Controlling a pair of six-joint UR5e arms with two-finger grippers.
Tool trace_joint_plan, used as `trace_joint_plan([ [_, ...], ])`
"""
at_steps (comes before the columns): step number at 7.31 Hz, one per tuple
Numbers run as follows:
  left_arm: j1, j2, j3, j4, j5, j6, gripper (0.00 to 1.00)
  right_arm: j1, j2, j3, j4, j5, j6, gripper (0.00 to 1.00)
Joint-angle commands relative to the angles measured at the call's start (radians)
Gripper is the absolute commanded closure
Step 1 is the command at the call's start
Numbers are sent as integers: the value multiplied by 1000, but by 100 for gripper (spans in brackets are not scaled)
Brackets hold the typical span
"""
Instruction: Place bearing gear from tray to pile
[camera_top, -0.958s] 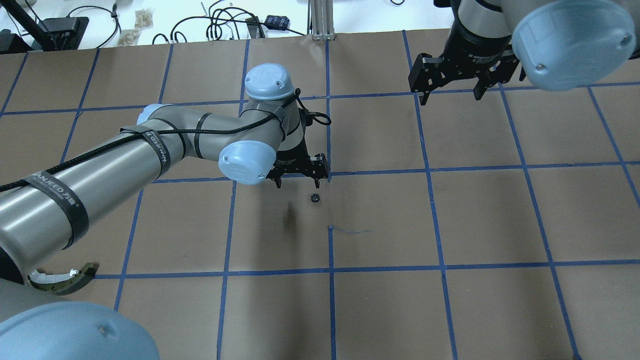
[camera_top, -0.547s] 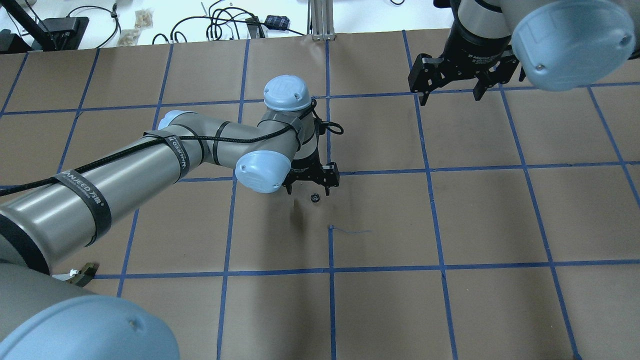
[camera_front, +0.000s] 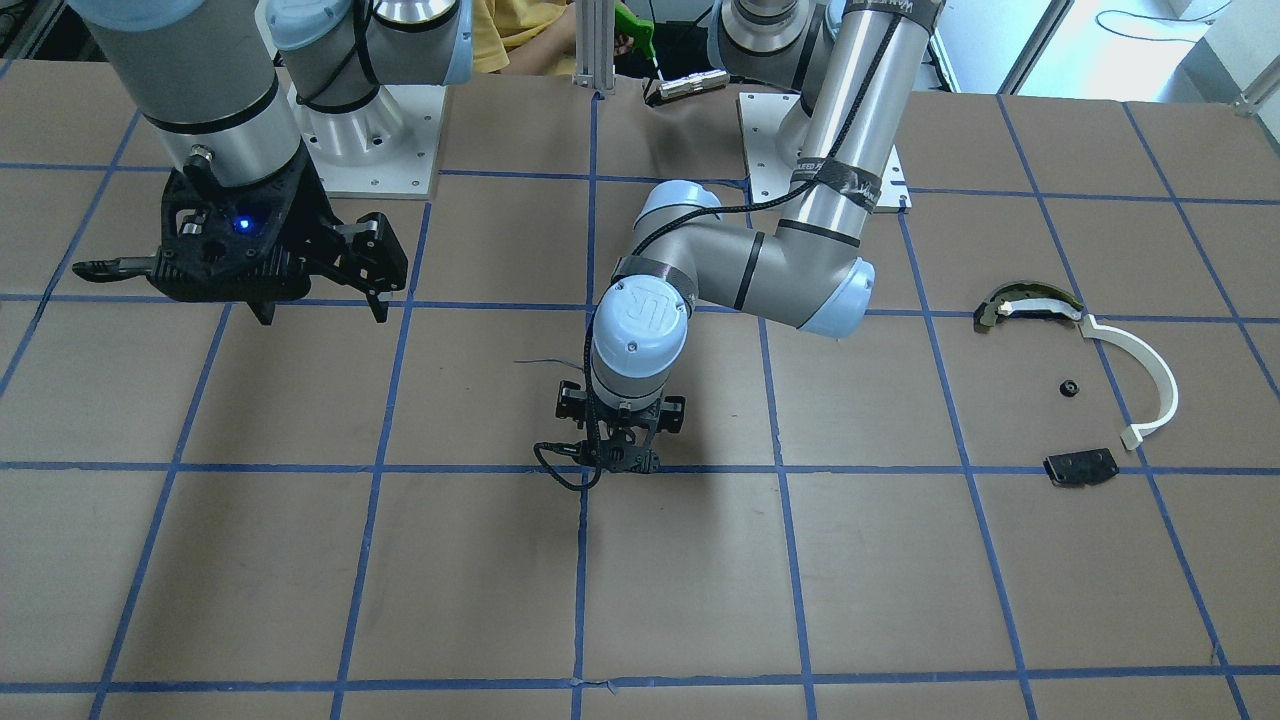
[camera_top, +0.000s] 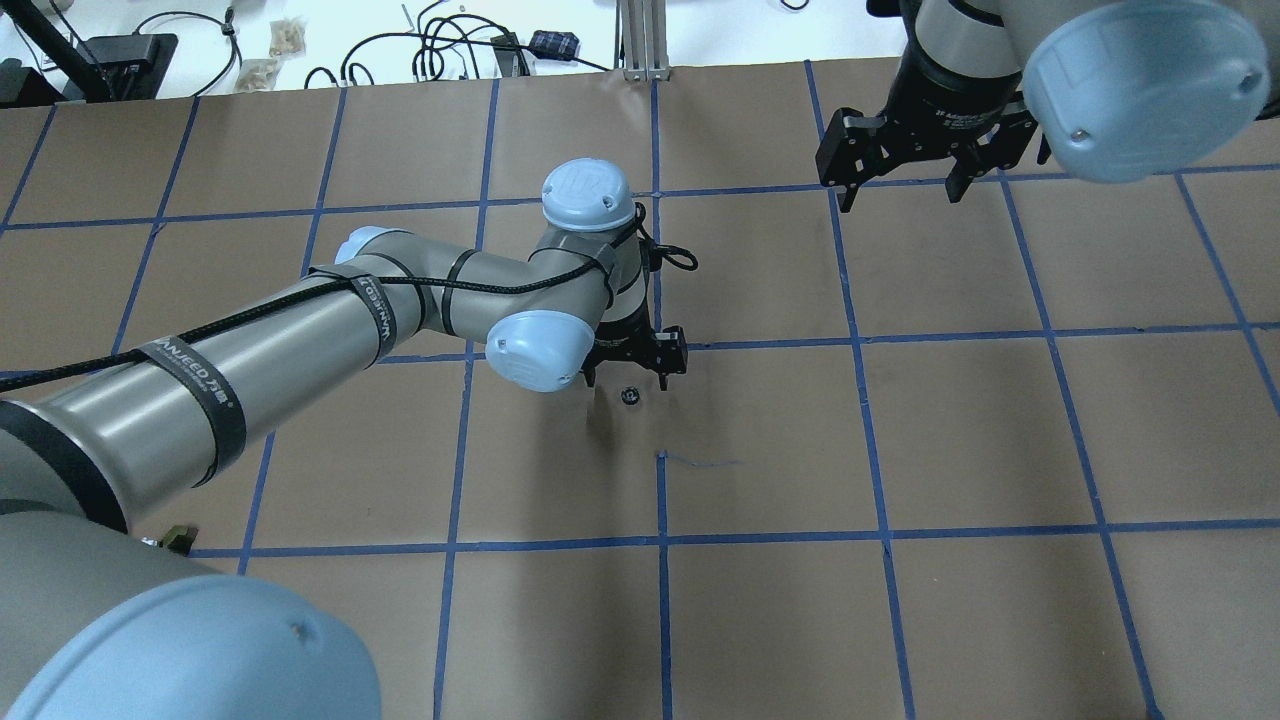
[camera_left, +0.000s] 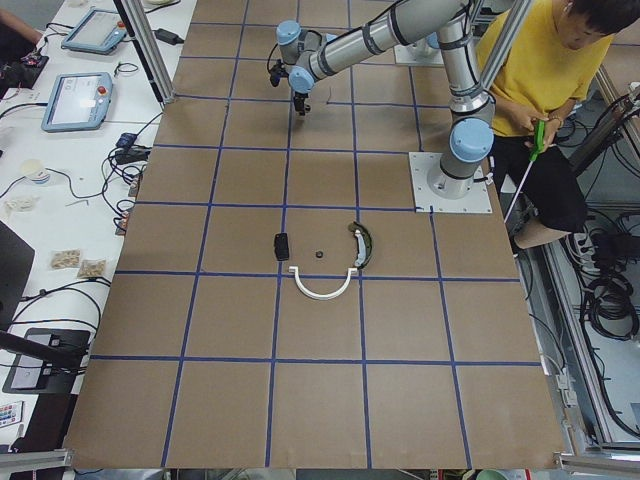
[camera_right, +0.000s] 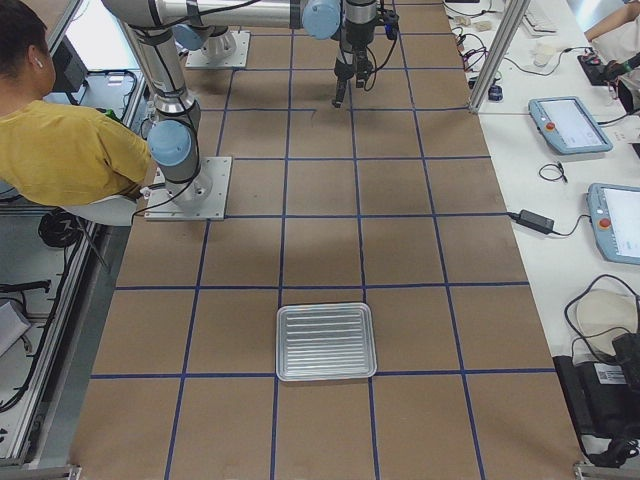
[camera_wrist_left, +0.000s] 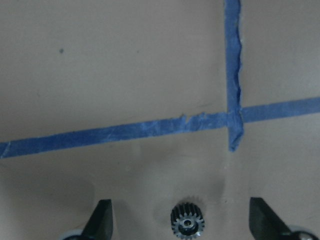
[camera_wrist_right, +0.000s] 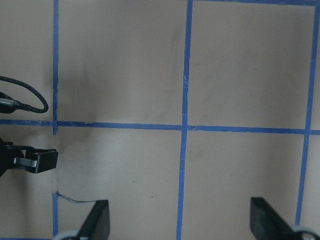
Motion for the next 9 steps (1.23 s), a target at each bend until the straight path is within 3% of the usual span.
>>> trace_joint_plan([
  [1,-5,-5,-6,-1,2,-1,63,0,0,0,0,1,1,0],
  [2,-8,2,-6,-7,4,0,92,0,0,0,0,1,1,0],
  [3,-8,5,-6,-12,2,0,100,0,0,0,0,1,3,0],
  [6,-2,28,1,-15,8,2,100,0,0,0,0,1,3,0],
  [7,21,40,19,-59,66,17,100,0,0,0,0,1,3,0],
  [9,204,99,73,-173,116,105,100,0,-2,5,0,1,3,0],
])
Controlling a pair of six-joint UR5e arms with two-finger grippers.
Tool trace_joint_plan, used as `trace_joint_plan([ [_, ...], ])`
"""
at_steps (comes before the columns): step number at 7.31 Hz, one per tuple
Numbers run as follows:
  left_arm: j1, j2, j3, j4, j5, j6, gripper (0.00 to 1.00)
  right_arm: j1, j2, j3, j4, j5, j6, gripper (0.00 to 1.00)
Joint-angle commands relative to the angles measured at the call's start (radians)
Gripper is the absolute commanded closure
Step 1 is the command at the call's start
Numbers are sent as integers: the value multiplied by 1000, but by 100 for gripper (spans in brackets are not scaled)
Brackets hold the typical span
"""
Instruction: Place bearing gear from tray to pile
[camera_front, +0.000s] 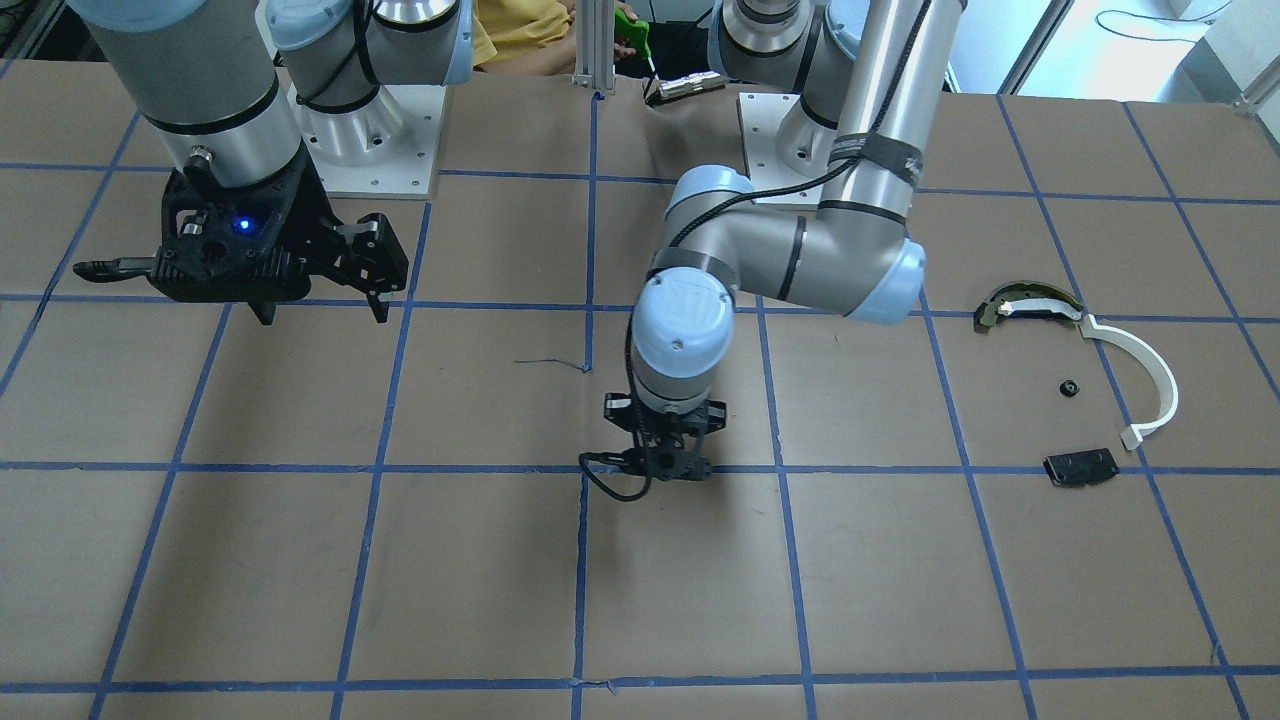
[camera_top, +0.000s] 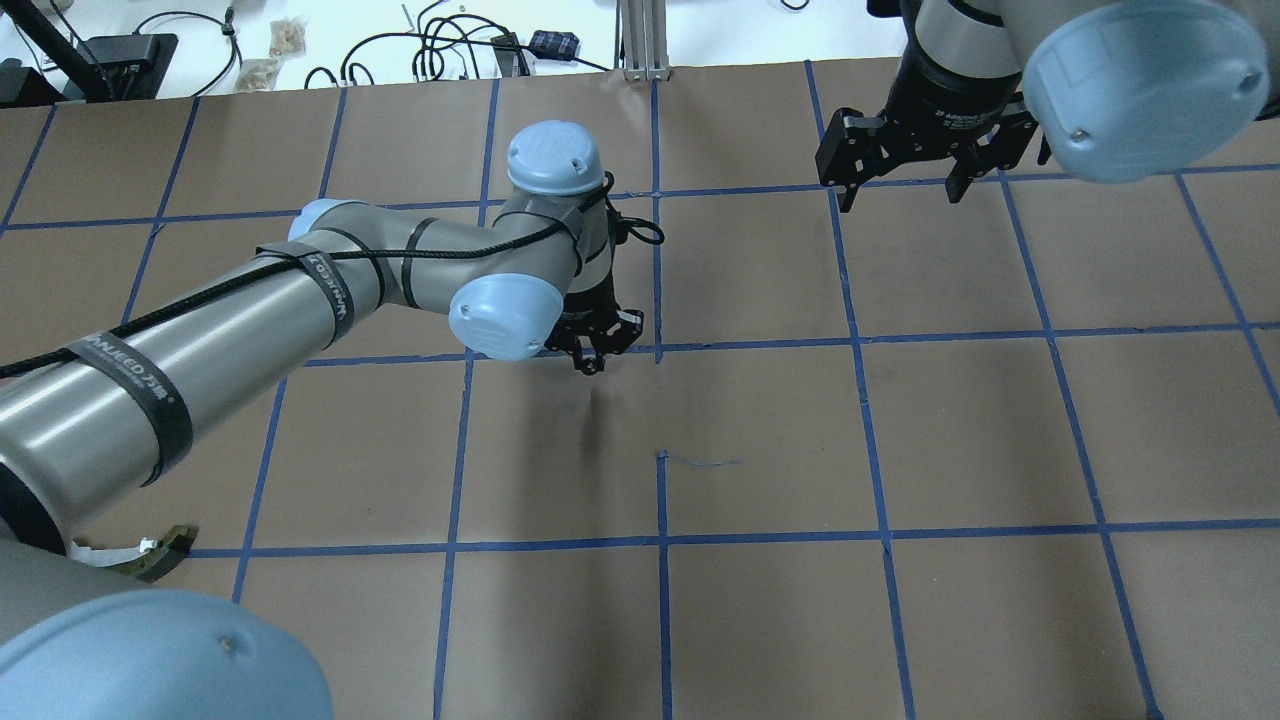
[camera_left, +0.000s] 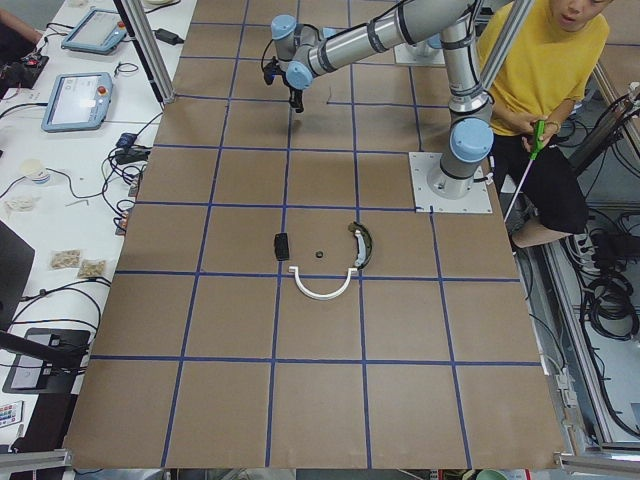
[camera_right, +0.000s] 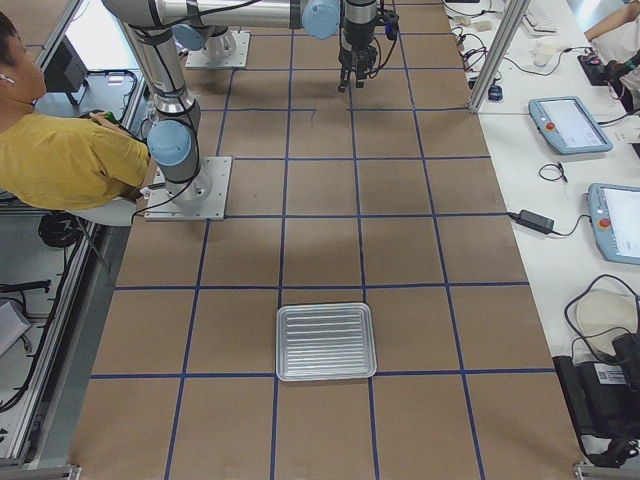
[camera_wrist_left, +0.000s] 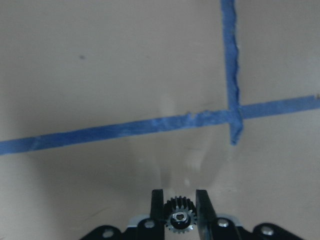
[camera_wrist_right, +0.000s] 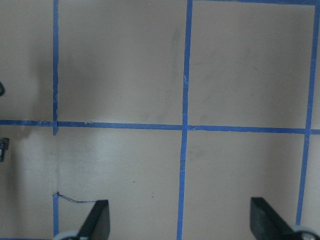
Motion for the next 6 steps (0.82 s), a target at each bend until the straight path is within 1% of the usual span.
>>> trace_joint_plan([
  [1,223,54,42,-82,73,148,100,0,-1,8,0,0,0,0],
  [2,341,70,32,-87,89,313,100,0,-1,9,0,0,2,0],
  [4,567,84,18,-87,90,502,100,0,-1,9,0,0,3,0],
  [5,676,82,-1,-86,89,635,100,0,-1,9,0,0,3,0],
  [6,779,84,-30,-75,87,729,100,0,-1,9,0,0,3,0],
])
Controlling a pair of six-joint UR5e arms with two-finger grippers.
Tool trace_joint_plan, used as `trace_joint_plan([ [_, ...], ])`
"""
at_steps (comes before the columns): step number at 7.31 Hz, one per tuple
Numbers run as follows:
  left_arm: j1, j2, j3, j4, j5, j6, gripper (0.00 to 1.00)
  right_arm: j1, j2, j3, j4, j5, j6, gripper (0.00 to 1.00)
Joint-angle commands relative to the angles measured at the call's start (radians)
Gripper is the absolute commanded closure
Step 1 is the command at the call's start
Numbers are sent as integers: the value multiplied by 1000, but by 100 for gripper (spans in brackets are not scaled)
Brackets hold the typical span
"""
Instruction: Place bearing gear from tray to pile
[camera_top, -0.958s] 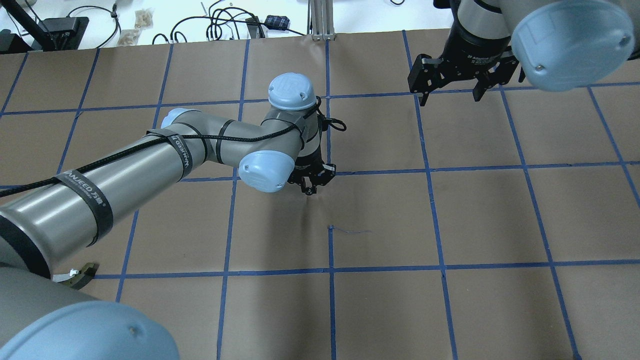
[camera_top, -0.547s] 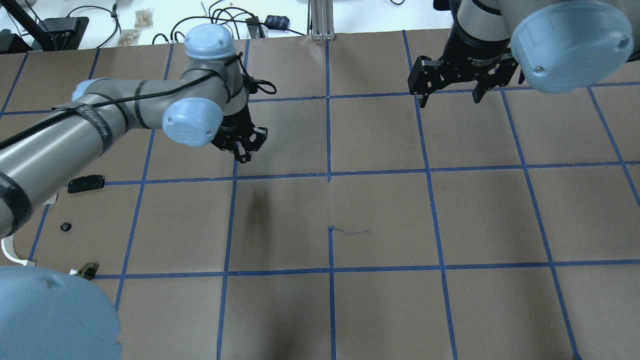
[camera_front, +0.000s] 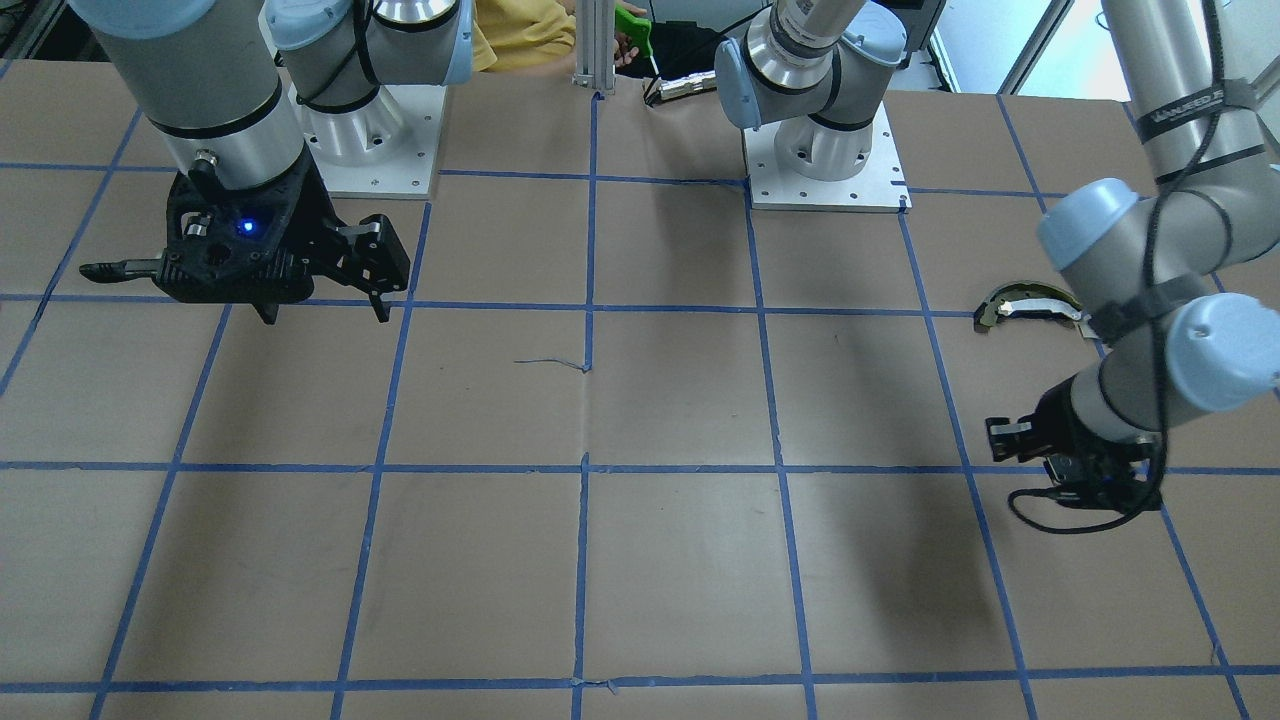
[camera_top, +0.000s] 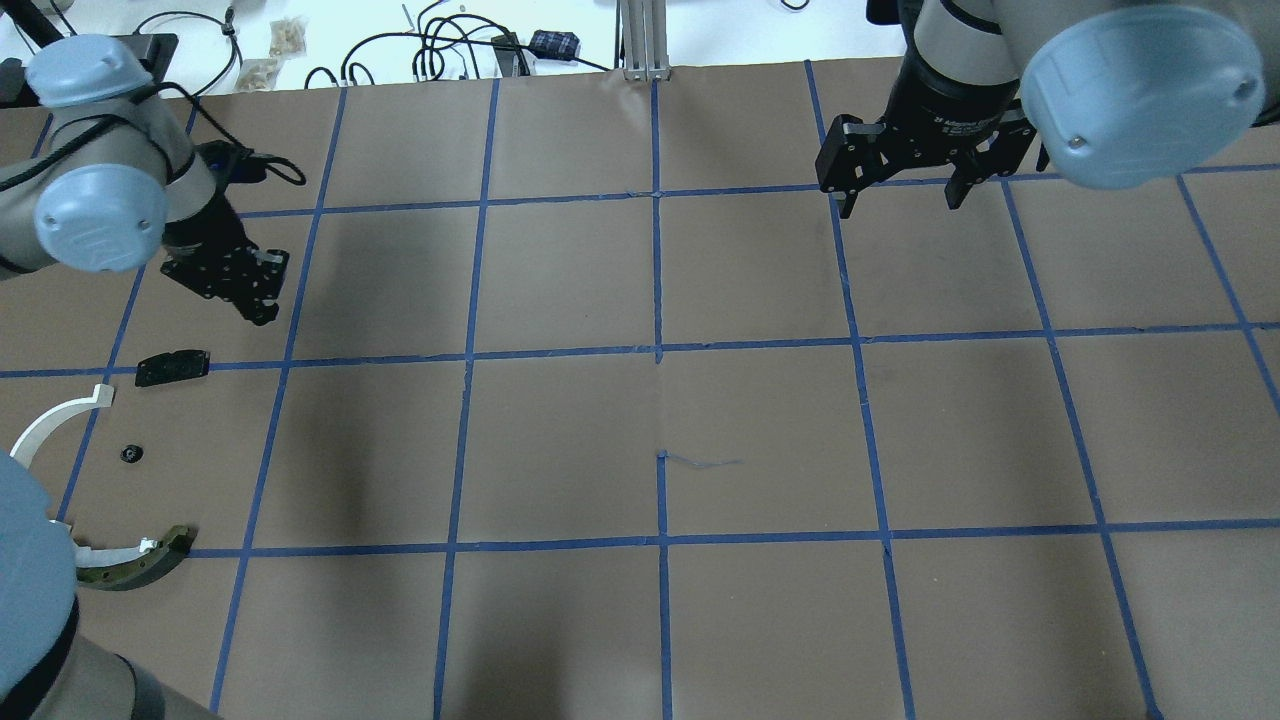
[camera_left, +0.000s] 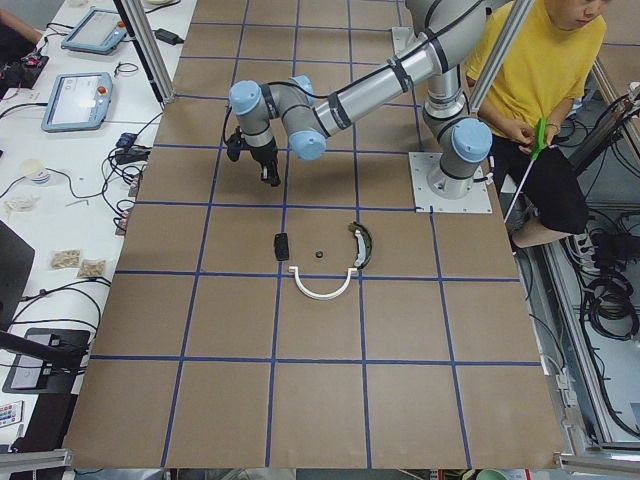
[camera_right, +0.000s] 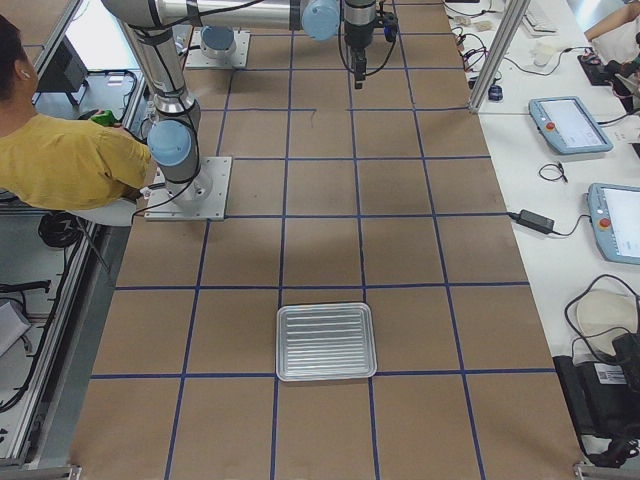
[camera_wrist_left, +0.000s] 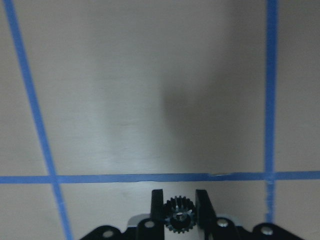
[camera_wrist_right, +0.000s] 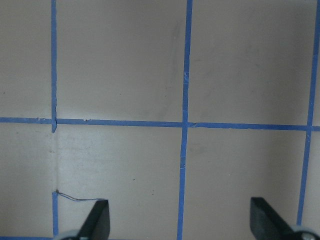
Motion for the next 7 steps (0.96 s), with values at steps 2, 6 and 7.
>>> trace_joint_plan([
  [2,263,-11,-80,12,-3,224,100,0,-2,11,0,0,0,0],
  [6,308,-45,-100,13,34,222,100,0,0,14,0,0,0,0],
  [7,306,-46,-101,10,61,212,100,0,0,14,-2,0,0,0],
])
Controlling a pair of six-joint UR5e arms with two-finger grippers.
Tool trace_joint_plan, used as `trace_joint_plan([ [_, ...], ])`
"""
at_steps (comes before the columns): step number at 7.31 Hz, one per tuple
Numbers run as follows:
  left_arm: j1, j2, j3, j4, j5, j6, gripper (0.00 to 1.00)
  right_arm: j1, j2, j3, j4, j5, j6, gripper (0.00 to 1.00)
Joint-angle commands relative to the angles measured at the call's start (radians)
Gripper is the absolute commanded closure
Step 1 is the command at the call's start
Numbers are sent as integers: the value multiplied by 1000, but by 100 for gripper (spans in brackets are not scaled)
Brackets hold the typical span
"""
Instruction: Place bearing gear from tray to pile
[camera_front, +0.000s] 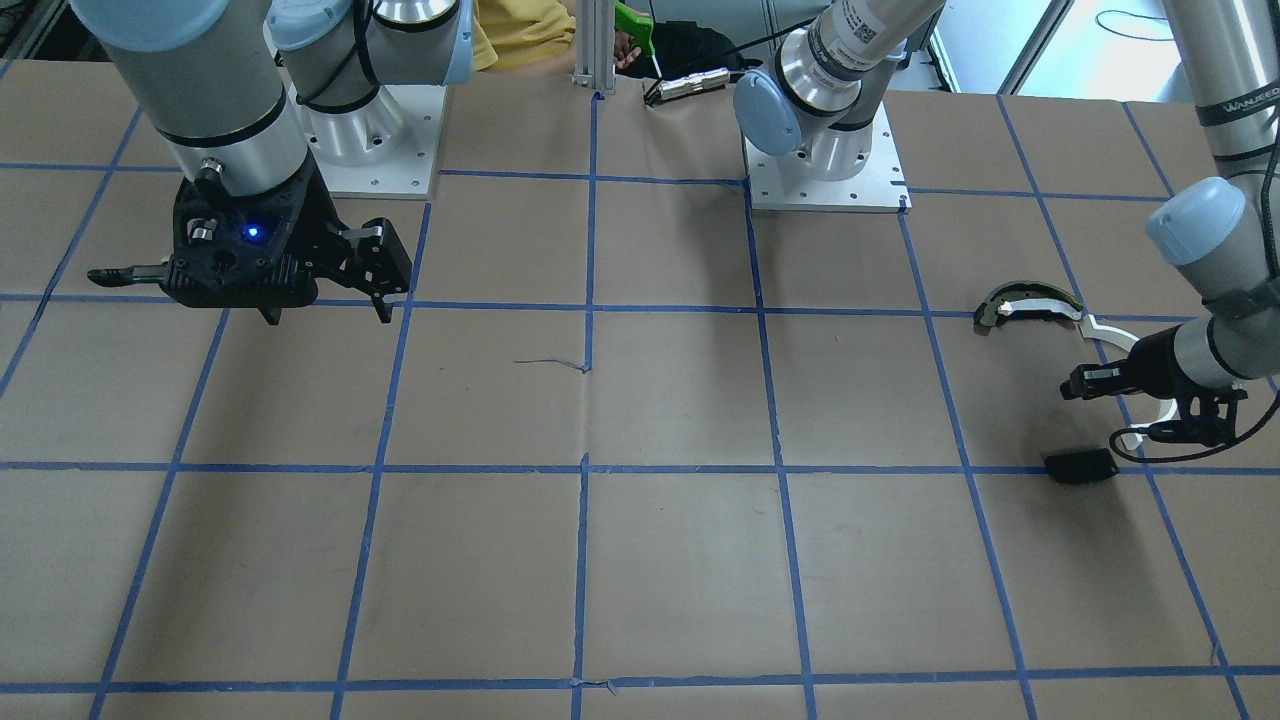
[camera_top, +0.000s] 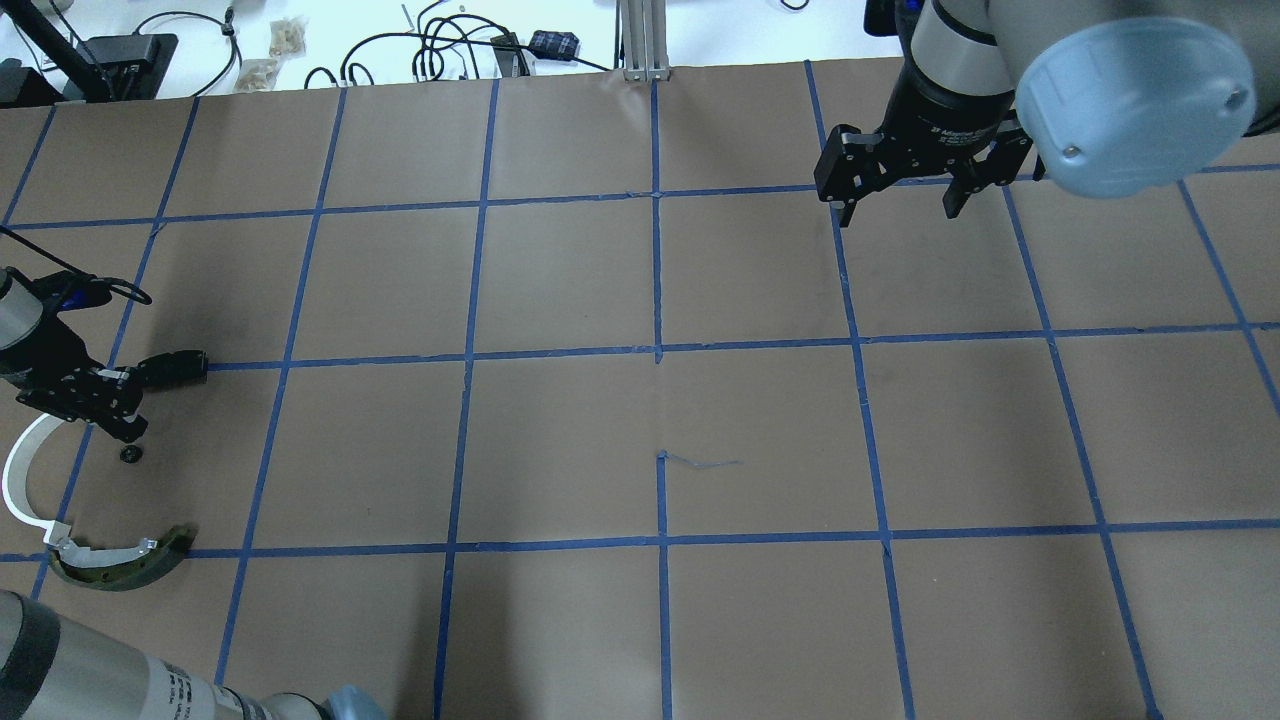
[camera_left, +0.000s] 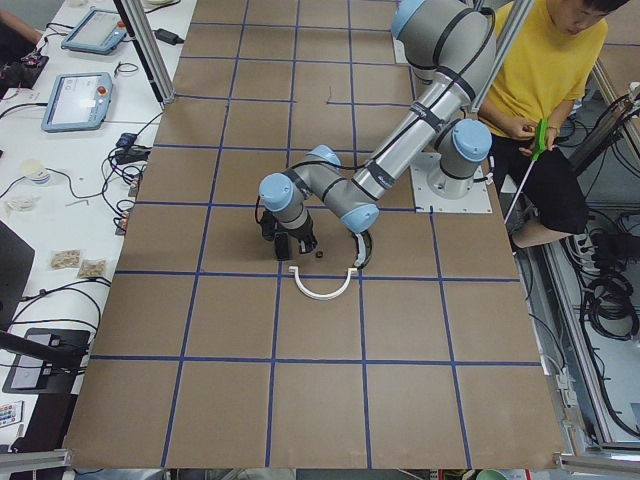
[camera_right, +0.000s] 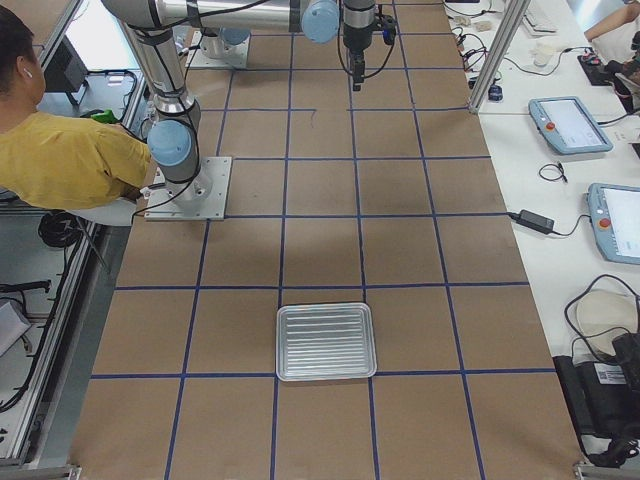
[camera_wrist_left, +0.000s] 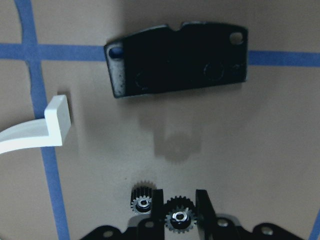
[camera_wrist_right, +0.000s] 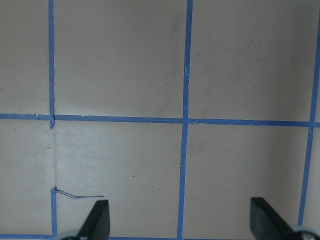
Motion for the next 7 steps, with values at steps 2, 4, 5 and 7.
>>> trace_joint_plan([
  [2,-3,-4,-22,-2,31,-9,100,0,0,0,0,0,0,0],
  [4,-3,-7,-20,-2,31,-1,99,0,0,0,0,0,0,0],
  [5,-3,-7,-20,-2,30,2,58,1,0,0,0,0,0,0],
  [7,-3,-7,-20,-1,28,0,15,2,0,0,0,0,0,0],
])
